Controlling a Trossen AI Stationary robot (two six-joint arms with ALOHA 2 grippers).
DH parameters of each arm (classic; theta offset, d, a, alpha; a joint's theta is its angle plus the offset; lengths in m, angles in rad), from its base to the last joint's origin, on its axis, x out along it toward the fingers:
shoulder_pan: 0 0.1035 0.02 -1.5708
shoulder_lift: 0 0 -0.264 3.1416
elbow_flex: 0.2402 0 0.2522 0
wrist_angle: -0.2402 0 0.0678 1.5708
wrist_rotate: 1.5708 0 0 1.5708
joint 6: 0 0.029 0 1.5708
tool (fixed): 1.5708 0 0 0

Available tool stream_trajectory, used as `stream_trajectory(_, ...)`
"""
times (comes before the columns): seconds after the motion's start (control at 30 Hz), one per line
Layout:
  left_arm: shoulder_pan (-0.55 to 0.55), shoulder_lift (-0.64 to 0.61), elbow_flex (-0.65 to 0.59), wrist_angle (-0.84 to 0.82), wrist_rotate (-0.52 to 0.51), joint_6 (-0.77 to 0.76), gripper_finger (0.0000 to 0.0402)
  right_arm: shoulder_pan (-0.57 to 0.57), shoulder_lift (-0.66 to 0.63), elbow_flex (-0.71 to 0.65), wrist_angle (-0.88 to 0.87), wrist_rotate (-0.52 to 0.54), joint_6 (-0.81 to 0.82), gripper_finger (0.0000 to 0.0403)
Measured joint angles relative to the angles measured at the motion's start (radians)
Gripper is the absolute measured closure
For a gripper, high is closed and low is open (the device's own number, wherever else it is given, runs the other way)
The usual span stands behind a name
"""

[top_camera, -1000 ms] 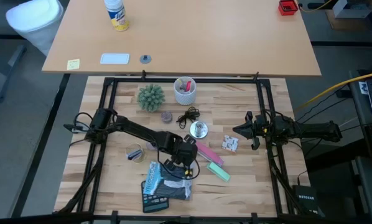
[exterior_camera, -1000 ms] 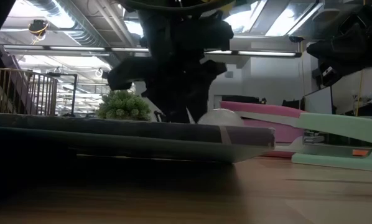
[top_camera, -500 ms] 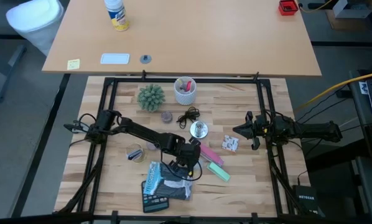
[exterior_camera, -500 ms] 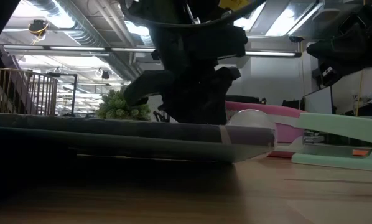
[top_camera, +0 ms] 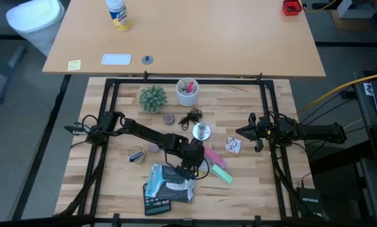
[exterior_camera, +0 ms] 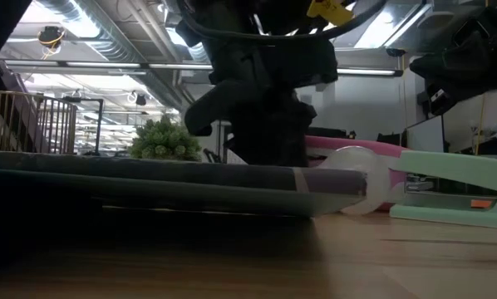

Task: Screw lightbulb
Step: Insert the lightbulb into the lamp

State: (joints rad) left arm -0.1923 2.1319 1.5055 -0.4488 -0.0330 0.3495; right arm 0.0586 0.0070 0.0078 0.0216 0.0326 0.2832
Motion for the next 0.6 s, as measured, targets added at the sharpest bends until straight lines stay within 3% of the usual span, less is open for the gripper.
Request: stream_trajectory(0.6, -0.001, 0.019, 0.002, 0.013, 0.023, -0.213, 0.0259, 0.000, 0.000, 0.000, 0.002, 0.000, 0.000, 0.0374)
